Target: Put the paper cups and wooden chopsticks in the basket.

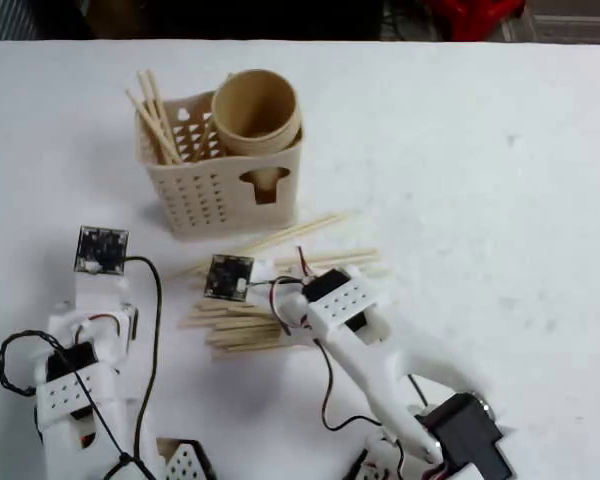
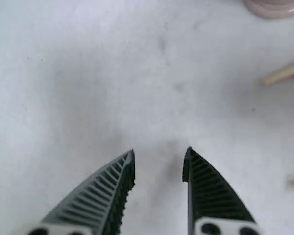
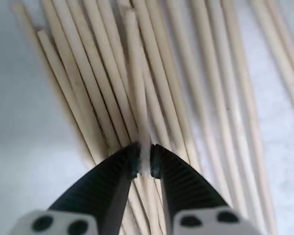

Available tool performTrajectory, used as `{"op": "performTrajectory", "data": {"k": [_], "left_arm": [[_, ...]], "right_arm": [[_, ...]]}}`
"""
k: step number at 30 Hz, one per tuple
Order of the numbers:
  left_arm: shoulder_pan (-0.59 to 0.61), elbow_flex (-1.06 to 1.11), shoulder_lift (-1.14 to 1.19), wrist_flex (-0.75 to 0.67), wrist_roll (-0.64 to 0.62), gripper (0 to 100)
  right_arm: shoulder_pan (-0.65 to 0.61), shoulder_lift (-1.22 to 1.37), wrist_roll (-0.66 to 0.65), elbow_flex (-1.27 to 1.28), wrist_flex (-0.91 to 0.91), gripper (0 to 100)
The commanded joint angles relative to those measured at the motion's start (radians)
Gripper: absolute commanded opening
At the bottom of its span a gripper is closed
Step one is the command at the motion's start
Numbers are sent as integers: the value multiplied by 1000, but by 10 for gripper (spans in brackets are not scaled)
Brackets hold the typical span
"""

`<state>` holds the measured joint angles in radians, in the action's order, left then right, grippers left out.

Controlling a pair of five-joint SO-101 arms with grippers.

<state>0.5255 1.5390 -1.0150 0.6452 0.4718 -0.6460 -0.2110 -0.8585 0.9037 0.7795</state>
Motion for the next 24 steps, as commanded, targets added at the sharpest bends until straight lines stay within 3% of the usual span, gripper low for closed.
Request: {"op": "performTrajectory", "data": {"k": [1,5,8,13,24], "left_arm": [[7,-5,-19,-17,-9,173],[7,-5,-19,-17,-9,173],[7,-5,-19,-17,-9,173],[7,-5,-19,-17,-9,173],[7,-5,-19,-17,-9,173]], "right_arm": [[-12,27,11,0,-5,26],[-5,81,18,-37,2,88],[-5,79,55,-43,-4,17],[-2,42,60,-43,15,15],[30,-463,196,-83,157,16]]}}
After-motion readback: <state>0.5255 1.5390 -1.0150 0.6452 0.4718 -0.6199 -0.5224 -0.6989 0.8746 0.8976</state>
